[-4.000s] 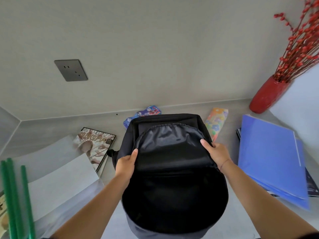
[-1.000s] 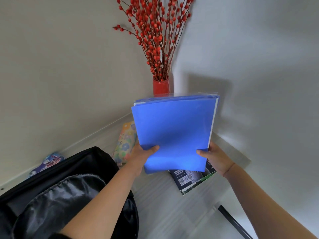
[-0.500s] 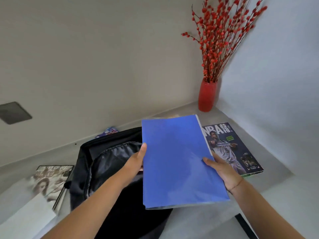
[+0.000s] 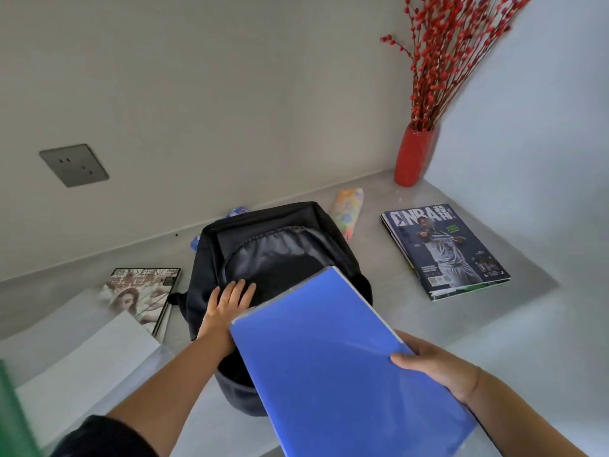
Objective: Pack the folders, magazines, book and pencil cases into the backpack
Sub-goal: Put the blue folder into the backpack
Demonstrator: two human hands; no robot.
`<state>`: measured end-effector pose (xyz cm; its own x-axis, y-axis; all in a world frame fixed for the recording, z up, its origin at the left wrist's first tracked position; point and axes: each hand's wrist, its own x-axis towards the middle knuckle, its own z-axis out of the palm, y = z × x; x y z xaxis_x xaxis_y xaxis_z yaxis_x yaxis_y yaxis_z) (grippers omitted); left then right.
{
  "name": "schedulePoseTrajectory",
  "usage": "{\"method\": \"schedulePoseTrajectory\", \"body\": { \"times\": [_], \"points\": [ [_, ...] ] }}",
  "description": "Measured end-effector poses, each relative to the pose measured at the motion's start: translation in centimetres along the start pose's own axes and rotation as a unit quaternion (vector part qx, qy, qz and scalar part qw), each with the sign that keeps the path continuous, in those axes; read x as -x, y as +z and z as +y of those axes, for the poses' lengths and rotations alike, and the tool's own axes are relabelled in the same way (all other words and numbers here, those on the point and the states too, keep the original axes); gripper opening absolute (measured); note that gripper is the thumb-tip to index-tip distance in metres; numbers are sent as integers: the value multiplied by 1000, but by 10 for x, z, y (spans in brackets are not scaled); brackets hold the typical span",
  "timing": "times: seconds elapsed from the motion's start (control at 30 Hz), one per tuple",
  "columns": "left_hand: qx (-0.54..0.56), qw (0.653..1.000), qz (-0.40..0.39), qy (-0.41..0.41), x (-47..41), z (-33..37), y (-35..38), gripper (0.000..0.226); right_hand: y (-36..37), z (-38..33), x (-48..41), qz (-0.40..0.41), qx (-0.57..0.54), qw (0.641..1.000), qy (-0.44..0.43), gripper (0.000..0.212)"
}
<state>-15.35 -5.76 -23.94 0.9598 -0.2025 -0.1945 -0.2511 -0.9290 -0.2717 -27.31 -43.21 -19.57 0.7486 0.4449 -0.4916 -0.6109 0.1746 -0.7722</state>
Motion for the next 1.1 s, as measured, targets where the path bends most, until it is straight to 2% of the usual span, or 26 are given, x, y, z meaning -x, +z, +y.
{"method": "schedulePoseTrajectory", "body": {
  "times": [0.13,0.27,0.37,0.47,0.8,0.97,1.03,1.1],
  "points": [
    [-18,999,15,28,-18,-1,4,73,0,16,3,37,31,998,41,40],
    [-50,993,52,92,-31,-7,6,78,-2,25,-1,40,104,990,87,37],
    [-74,988,48,125,-41,-2,6,77,-3,30,-9,62,146,982,102,37],
    [-101,987,53,112,-46,8,2,68,-2,32,-14,68,131,983,105,36],
    [-137,980,29,141,-62,29,-16,12,9,43,-38,106,144,980,86,34],
    [-140,979,4,144,-61,23,-27,15,17,40,-48,130,169,974,76,29],
    [-109,984,14,140,-64,17,-27,8,14,36,-46,106,171,975,91,29],
    [-68,990,35,122,-66,14,-31,12,10,32,-42,83,170,975,116,29]
  ]
}}
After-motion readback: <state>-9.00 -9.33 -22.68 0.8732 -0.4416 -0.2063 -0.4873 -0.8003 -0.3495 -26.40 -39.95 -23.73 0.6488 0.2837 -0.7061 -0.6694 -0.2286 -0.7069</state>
